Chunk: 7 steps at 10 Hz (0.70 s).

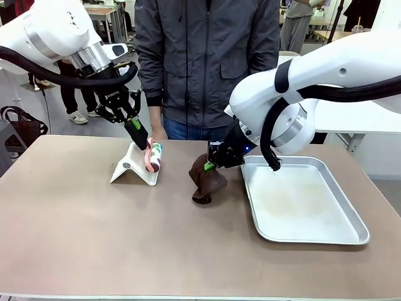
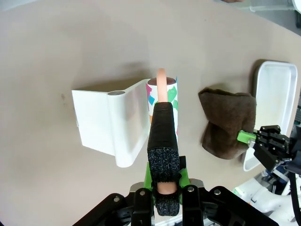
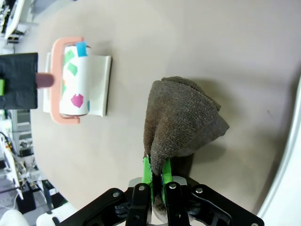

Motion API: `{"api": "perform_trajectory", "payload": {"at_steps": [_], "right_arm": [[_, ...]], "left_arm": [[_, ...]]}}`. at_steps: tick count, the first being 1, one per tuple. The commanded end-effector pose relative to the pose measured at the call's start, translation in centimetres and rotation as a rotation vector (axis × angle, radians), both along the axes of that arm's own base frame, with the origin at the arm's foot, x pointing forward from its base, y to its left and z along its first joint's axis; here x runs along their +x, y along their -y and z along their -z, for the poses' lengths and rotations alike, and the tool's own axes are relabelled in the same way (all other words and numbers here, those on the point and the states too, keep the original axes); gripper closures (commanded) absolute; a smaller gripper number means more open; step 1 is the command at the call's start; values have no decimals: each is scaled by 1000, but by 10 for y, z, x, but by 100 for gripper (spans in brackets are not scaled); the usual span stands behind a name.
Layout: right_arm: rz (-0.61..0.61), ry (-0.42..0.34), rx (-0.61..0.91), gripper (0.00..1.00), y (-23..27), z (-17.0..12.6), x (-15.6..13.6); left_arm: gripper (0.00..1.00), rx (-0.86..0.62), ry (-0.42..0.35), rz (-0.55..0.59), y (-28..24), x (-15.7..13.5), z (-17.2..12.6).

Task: Clean the surface of the table.
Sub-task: Return the Lint Roller and towel to their original positions.

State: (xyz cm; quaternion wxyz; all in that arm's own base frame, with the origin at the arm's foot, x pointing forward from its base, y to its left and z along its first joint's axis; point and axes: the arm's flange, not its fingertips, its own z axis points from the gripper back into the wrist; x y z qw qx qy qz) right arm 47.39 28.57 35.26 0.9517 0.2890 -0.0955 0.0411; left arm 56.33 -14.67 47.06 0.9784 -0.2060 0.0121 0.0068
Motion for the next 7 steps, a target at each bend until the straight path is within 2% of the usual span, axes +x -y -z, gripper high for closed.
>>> {"api": "perform_trajectory", "payload": {"at_steps": [1, 5, 7], "right_arm": [[22, -32, -32, 91, -1, -4, 7], [32, -43, -38, 91, 2, 0, 9], [33, -42, -32, 91, 4, 1, 8]], "left_arm": [[78, 4, 3, -41, 1, -11, 1], [78, -3, -18, -16, 2, -14, 5], [78, 14, -16, 36, 2, -12, 10]]}}
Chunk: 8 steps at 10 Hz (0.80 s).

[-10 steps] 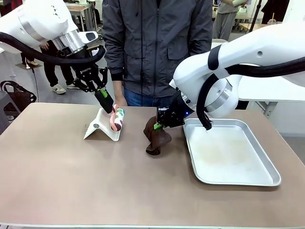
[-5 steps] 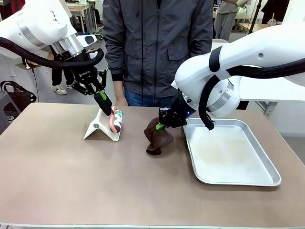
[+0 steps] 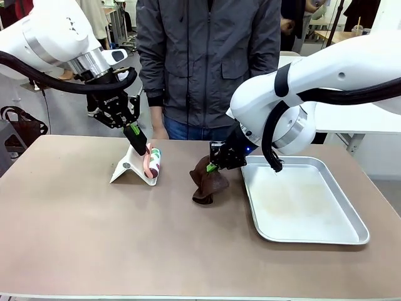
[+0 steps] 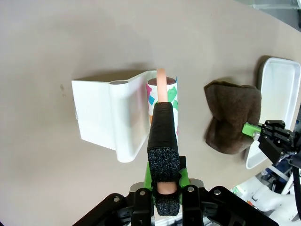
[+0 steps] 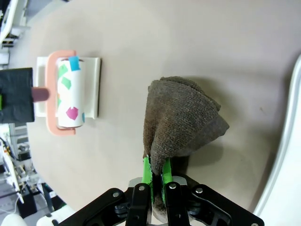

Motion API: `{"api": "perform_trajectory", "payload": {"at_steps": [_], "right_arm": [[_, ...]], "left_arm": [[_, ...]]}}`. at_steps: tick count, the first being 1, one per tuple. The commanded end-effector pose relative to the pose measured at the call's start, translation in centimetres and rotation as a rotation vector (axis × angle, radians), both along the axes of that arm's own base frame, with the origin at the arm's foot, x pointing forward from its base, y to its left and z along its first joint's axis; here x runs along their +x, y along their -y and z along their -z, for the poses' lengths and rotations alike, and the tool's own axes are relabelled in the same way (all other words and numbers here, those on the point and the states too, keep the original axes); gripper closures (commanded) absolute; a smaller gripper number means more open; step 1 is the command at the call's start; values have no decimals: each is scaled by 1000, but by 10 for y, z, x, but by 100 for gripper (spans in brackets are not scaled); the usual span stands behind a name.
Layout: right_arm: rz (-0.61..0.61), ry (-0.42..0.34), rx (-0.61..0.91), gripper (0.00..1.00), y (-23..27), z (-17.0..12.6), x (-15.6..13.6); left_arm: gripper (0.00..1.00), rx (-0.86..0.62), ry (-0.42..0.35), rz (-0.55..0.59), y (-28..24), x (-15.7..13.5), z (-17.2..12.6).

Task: Clean the surface of the table.
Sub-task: Return the Lint Roller and towel to their original positions.

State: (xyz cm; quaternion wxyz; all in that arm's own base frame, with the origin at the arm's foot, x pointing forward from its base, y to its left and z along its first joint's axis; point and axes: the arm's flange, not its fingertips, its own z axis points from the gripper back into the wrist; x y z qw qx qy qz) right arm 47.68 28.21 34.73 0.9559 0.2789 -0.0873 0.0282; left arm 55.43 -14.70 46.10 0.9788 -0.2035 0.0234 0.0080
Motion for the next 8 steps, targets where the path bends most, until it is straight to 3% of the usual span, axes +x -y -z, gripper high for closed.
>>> {"api": "perform_trajectory", "payload": {"at_steps": [1, 8], "right_arm": [[11, -19, -9, 91, 1, -5, 5], [0, -26, -9, 91, 0, -3, 5]], "left_arm": [[78, 11, 5, 50, 1, -2, 2], [78, 36, 26, 68, -1, 0, 10]]}}
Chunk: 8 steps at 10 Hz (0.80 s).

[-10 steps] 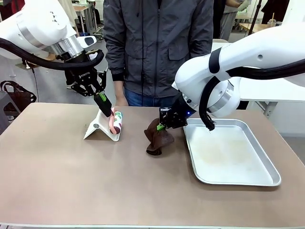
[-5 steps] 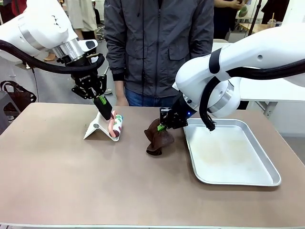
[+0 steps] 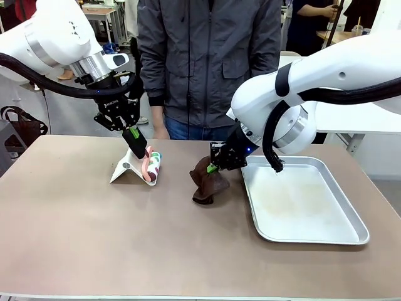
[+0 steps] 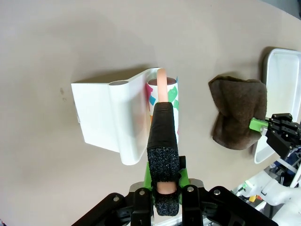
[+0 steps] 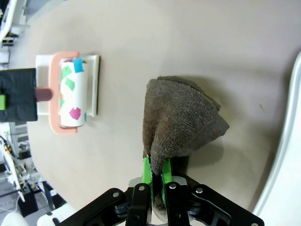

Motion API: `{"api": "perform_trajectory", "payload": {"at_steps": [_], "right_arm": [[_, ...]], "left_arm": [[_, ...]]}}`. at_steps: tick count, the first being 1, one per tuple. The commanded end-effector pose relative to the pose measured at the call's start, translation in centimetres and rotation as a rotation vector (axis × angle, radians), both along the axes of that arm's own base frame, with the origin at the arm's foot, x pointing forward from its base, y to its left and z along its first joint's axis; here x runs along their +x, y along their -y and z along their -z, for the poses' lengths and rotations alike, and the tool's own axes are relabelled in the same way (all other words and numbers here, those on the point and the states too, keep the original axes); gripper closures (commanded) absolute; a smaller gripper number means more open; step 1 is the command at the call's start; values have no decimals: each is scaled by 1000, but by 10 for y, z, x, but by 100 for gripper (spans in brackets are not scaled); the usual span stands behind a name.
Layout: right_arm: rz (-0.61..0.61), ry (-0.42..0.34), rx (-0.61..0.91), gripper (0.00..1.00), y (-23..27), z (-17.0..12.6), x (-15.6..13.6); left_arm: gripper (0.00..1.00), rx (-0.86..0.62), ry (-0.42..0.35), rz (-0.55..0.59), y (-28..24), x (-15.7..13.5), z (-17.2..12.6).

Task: Clean the surface of the table.
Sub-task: Return the Lint Roller and towel to their original positions.

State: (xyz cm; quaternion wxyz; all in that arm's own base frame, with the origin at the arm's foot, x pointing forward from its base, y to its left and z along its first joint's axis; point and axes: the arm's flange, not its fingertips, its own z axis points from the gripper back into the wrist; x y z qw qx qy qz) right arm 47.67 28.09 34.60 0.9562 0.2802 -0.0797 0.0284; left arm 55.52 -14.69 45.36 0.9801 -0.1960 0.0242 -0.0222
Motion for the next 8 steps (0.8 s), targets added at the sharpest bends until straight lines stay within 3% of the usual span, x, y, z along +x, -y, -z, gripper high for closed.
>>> {"api": "perform_trajectory", "payload": {"at_steps": [1, 8], "right_arm": [[4, -13, -12, 91, -2, -5, 6], [5, -8, -11, 91, -1, -4, 4]], "left_arm": [[78, 21, 14, 7, -1, 0, 2], [78, 44, -13, 16, 3, 4, 10]]}}
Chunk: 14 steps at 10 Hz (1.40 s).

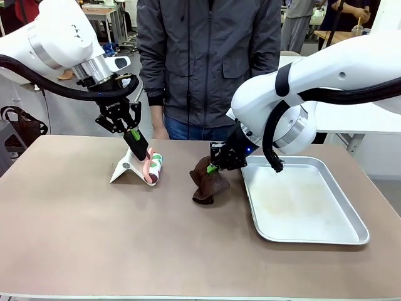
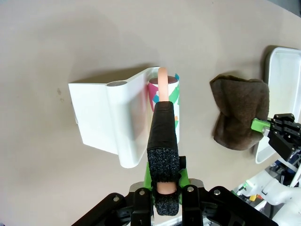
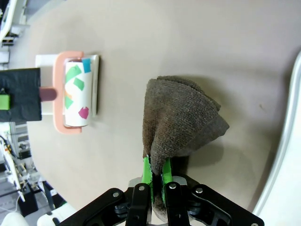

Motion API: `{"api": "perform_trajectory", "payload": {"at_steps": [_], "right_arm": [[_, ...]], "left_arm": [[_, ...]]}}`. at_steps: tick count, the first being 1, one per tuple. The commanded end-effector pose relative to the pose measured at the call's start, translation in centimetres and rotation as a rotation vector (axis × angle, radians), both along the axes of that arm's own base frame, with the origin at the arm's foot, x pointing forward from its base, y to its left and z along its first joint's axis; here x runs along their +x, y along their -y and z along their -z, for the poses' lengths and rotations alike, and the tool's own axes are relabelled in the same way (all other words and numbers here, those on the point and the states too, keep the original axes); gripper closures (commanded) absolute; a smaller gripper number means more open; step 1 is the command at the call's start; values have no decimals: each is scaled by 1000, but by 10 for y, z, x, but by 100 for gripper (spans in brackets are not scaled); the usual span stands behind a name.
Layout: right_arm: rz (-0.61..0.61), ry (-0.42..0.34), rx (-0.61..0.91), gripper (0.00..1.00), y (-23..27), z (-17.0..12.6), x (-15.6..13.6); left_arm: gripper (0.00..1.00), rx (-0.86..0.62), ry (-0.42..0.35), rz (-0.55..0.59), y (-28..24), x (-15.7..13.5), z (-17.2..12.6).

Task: Clean the surface of the table.
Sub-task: Return the Lint Roller and towel to their original positions.

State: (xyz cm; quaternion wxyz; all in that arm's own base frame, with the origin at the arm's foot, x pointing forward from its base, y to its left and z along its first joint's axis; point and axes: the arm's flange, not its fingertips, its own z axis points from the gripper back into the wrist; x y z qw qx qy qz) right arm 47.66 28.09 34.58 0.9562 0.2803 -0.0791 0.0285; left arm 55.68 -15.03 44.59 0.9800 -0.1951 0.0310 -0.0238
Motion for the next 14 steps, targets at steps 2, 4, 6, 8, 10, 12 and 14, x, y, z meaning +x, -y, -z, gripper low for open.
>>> {"api": "perform_trajectory", "payload": {"at_steps": [2, 4, 6, 8, 10, 12, 14], "right_arm": [[7, -9, -10, 91, -1, -3, 4], [4, -13, -14, 84, 0, -4, 4], [7, -19, -29, 28, 0, -4, 4], [10, -20, -30, 0, 2, -3, 4], [12, -22, -38, 2, 3, -3, 4], [7, -14, -72, 0, 5, -9, 4], [31, 21, -106, 0, 16, -24, 1]], "left_arm": [[78, 47, -4, 9, -1, 3, 3], [60, 58, -1, 2, -1, 3, 4], [2, 71, 7, -6, -2, 3, 3], [0, 76, 13, -25, -6, 3, 1], [0, 100, 16, -54, -19, 2, -1], [0, 164, 21, -94, -37, -1, -3], [0, 217, 29, -142, -56, -8, -9]]}}
